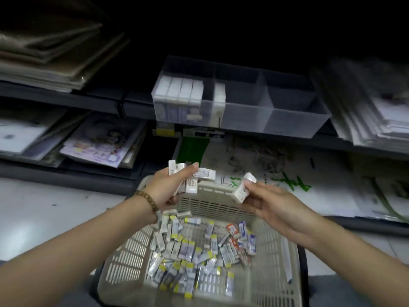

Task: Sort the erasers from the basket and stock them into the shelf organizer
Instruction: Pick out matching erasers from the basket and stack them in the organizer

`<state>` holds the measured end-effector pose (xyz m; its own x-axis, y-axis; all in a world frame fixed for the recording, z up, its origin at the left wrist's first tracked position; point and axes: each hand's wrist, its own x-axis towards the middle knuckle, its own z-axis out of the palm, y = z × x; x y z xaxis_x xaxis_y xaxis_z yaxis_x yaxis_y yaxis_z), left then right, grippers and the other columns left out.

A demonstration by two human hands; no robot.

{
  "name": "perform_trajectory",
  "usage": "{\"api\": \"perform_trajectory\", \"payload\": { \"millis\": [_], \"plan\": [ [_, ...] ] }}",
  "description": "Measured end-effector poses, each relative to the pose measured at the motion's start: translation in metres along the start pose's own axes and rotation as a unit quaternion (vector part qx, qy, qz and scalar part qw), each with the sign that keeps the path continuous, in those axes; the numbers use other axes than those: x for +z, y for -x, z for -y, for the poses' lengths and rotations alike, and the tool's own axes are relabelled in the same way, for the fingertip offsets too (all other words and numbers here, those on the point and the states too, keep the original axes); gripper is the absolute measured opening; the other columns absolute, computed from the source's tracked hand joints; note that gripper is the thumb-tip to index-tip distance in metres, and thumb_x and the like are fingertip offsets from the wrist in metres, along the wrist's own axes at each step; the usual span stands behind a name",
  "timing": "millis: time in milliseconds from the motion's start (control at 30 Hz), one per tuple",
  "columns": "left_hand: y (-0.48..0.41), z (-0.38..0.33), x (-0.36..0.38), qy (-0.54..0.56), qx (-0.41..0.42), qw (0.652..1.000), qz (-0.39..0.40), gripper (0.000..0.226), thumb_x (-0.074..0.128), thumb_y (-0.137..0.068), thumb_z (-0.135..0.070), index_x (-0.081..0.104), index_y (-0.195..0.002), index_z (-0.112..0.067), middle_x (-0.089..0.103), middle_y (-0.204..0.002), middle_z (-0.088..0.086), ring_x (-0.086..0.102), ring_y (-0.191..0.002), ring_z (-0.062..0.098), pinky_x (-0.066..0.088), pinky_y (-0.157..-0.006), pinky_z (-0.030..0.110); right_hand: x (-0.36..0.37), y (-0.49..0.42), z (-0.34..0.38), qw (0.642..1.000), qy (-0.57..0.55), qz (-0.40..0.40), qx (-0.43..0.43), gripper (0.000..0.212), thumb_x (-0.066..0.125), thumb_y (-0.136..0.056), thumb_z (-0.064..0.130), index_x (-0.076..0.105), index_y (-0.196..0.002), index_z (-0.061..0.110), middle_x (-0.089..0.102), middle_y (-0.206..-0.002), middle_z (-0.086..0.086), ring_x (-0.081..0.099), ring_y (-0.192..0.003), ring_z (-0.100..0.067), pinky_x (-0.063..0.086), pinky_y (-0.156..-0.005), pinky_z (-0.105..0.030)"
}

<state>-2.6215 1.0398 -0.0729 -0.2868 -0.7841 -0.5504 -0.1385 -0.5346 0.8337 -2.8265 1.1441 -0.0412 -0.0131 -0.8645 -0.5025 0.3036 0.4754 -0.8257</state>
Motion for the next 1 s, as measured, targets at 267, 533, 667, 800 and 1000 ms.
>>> {"api": "perform_trajectory", "payload": {
  "millis": [267, 533, 667, 800, 1000],
  "plan": [
    [0.037, -0.033, 0.039, 0.054, 0.084, 0.995, -0.021, 0.030, 0.070, -0.074, -0.051, 0.064, -0.092, -0.029, 0.067, -0.095, -0.015, 0.047, -0.057, 0.006, 0.033, -0.037, 0.016, 0.020, 0.022, 0.040, 0.981, -0.019, -0.062, -0.181, 0.018, 0.056, -0.091, 0.016, 0.064, -0.105, 0.010, 0.074, -0.095, -0.006, 0.070, -0.085, -0.013, 0.054, -0.071, -0.017],
    [0.042, -0.034, 0.065, 0.063, 0.092, 0.993, 0.036, 0.048, 0.066, -0.070, -0.058, 0.063, -0.099, -0.020, 0.064, -0.082, -0.004, 0.044, -0.051, 0.005, 0.031, -0.036, 0.015, 0.024, 0.015, 0.030, 0.980, -0.103, -0.101, -0.139, 0.023, 0.069, -0.074, 0.019, 0.067, -0.093, 0.006, 0.074, -0.094, -0.008, 0.071, -0.087, -0.015, 0.055, -0.072, -0.016],
    [0.044, -0.036, 0.068, 0.037, 0.126, 0.990, 0.055, 0.069, 0.075, -0.048, -0.063, 0.064, -0.099, -0.018, 0.064, -0.074, -0.007, 0.047, -0.052, 0.003, 0.033, -0.039, 0.015, 0.019, 0.012, 0.030, 0.971, -0.123, -0.137, -0.153, 0.021, 0.072, -0.069, 0.018, 0.064, -0.084, 0.005, 0.073, -0.088, -0.011, 0.072, -0.082, -0.017, 0.055, -0.066, -0.016],
    [0.040, -0.043, 0.066, 0.027, 0.136, 0.990, 0.036, 0.061, 0.069, -0.056, -0.061, 0.065, -0.099, -0.017, 0.066, -0.081, -0.002, 0.049, -0.058, 0.007, 0.032, -0.039, 0.013, 0.017, 0.012, 0.033, 0.973, -0.151, -0.108, -0.140, 0.021, 0.073, -0.066, 0.017, 0.060, -0.079, 0.008, 0.073, -0.085, -0.011, 0.071, -0.079, -0.016, 0.055, -0.065, -0.016],
    [0.039, -0.044, 0.065, 0.024, 0.132, 0.989, 0.057, 0.060, 0.061, -0.066, -0.061, 0.064, -0.103, -0.014, 0.064, -0.083, -0.001, 0.039, -0.049, 0.005, 0.030, -0.039, 0.015, 0.015, 0.014, 0.042, 0.979, -0.181, -0.047, -0.084, 0.036, 0.074, -0.068, 0.014, 0.068, -0.101, 0.002, 0.072, -0.099, -0.015, 0.071, -0.087, -0.018, 0.056, -0.064, -0.018]
  ]
}}
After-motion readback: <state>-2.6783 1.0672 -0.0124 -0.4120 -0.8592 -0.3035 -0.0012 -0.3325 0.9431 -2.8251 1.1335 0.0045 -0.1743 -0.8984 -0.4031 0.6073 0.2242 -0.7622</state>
